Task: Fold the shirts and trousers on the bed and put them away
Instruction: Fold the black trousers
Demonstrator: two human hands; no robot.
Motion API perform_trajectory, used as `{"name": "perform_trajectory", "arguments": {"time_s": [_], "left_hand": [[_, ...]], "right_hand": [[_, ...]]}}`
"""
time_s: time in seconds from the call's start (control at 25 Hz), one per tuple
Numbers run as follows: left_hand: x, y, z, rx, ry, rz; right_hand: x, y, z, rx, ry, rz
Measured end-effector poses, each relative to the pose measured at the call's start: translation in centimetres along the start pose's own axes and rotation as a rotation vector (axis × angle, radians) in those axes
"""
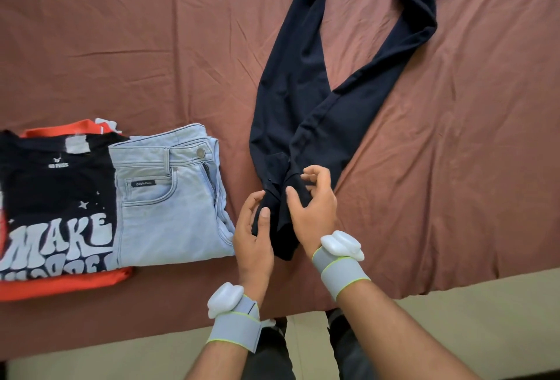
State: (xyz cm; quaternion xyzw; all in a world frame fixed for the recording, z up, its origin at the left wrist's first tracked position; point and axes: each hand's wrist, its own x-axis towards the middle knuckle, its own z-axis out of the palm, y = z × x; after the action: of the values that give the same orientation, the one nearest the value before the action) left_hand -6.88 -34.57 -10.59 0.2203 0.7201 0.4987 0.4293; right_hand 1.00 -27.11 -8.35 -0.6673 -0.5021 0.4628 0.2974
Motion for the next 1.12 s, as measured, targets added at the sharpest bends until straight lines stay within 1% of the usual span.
{"name": "perform_trajectory", "arguments": {"time_s": [0.08, 0.2, 0.28, 0.36, 0.44, 0.48, 0.6, 0.64, 0.72, 0.76, 0.8, 0.84, 0.88, 0.92, 0.96, 1.0, 1.04, 1.08, 1.12], "left_hand": [[-0.6, 0.2, -0.1, -0.032, -0.045, 0.004], [-0.8, 0.5, -0.2, -0.148, -0.083, -0.064], [-0.3, 0.0, -0.5, -0.133, -0.111, -0.082], [0.1, 0.0, -0.9, -0.115, -0.107, -0.079], [0.8, 0.2, -1.2, -0.111, -0.111, -0.074], [1.3, 0.6, -1.4, -0.109, -0.131, -0.062], [2.1, 2.2, -1.2, -0.061, -0.295, 0.031], [2.2, 2.9, -0.9, -0.023, -0.36, 0.07], [2.3, 4.1, -0.1, 0.058, -0.477, 0.131], [2.4, 4.7, 0.3, 0.052, -0.49, 0.141], [2.7, 4.8, 0.4, 0.01, -0.432, 0.123], [3.2, 4.7, 0.5, -0.045, -0.314, 0.063], [4.2, 4.0, 0.4, -0.075, -0.171, -0.061], [5.1, 3.3, 0.4, -0.082, -0.093, -0.255], [5.6, 2.7, 0.8, -0.088, -0.108, -0.507], [5.6, 2.3, 1.2, -0.132, -0.205, -0.739], [5.4, 2.0, 1.9, -0.224, -0.31, -0.892], [4.7, 2.4, 3.1, -0.359, -0.372, -0.966], [4.0, 2.9, 4.4, -0.505, -0.394, -0.978]], "right_hand": [[-0.9, -0.3, 0.9, -0.008, -0.105, 0.011], [-1.6, -0.2, 1.0, 0.061, -0.201, 0.081], [-2.1, 0.3, 0.4, 0.074, -0.272, 0.093], [-2.7, 1.2, 0.0, 0.051, -0.366, 0.042], [-3.4, 1.8, 0.1, -0.104, -0.468, -0.039], [-3.6, 1.8, 0.2, -0.19, -0.471, -0.063], [-3.5, 1.0, 0.4, -0.306, -0.338, -0.083], [-3.4, 0.7, 0.4, -0.295, -0.298, -0.039], [-3.0, 0.0, 0.2, -0.144, -0.199, 0.166], [-2.7, -0.1, 0.0, -0.077, -0.139, 0.247], [-2.5, 0.0, -0.3, -0.077, -0.107, 0.256], [-2.3, -0.1, -0.8, -0.124, -0.107, 0.225], [-2.3, -0.1, -1.1, -0.165, -0.116, 0.207], [-2.3, 0.0, -1.4, -0.176, -0.105, 0.204], [-2.0, 0.0, -1.8, -0.137, -0.077, 0.221], [-1.8, -0.4, -1.9, -0.062, -0.044, 0.232], [-1.4, -0.9, -2.1, 0.028, -0.004, 0.229], [-0.8, -1.5, -2.3, 0.099, 0.042, 0.207], [-0.3, -2.0, -2.6, 0.163, 0.093, 0.185]]}}
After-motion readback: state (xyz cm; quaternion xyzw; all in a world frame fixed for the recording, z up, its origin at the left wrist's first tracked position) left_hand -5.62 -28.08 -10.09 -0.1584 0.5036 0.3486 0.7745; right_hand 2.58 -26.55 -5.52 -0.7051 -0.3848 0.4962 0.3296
